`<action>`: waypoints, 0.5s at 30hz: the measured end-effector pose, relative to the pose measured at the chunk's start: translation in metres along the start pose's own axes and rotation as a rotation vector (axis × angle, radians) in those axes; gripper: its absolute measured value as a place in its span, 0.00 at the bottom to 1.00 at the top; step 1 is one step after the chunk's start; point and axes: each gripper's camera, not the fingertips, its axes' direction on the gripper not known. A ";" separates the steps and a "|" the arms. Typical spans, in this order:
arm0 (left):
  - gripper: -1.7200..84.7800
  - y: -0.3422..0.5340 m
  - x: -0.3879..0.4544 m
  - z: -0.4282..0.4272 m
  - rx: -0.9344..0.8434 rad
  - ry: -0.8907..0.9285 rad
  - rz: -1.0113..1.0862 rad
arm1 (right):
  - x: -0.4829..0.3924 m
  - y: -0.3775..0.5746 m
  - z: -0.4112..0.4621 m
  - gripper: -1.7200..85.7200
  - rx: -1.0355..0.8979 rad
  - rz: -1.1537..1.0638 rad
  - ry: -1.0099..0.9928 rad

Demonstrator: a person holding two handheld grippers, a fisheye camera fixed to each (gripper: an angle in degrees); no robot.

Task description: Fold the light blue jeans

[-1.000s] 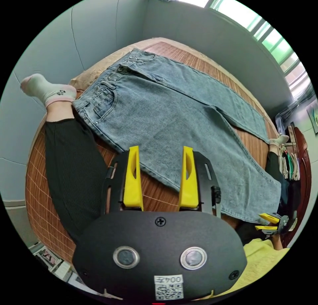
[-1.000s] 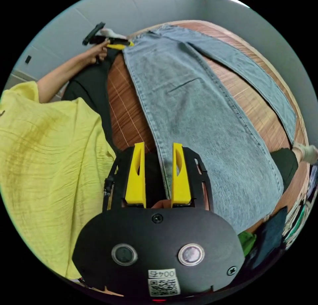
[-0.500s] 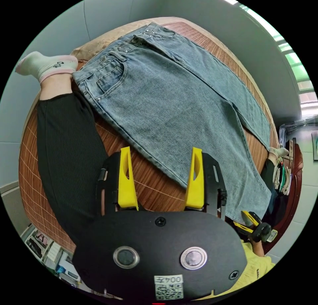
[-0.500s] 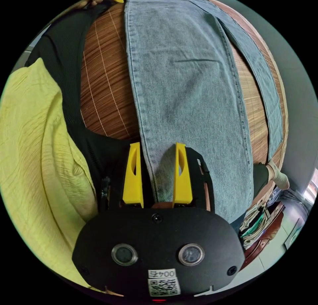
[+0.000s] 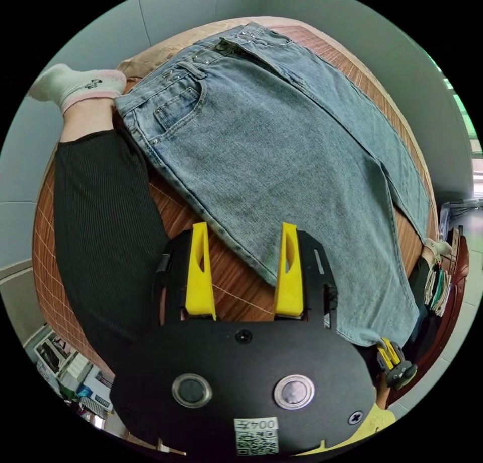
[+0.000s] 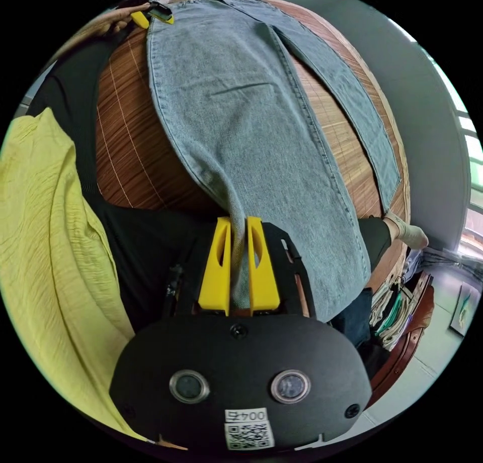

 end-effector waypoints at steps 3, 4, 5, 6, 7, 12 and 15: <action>0.17 0.009 -0.006 -0.003 0.046 0.024 -0.007 | -0.004 0.020 -0.006 0.06 0.023 0.045 0.009; 0.14 0.013 -0.009 -0.004 0.069 0.037 -0.013 | -0.005 0.028 -0.007 0.05 0.035 0.065 0.020; 0.11 0.018 -0.013 -0.006 0.091 0.043 -0.017 | -0.007 0.036 -0.008 0.05 0.048 0.084 0.032; 0.09 0.020 -0.014 -0.007 0.102 0.041 -0.020 | -0.009 0.040 -0.008 0.04 0.057 0.094 0.037; 0.07 0.024 -0.017 -0.009 0.128 0.035 -0.022 | -0.011 0.047 -0.007 0.04 0.070 0.111 0.039; 0.05 0.053 -0.027 -0.028 0.297 0.119 0.019 | -0.011 0.077 -0.020 0.03 0.195 0.224 0.080; 0.05 0.083 -0.035 -0.052 0.448 0.162 0.036 | 0.006 0.104 -0.040 0.02 0.316 0.329 0.102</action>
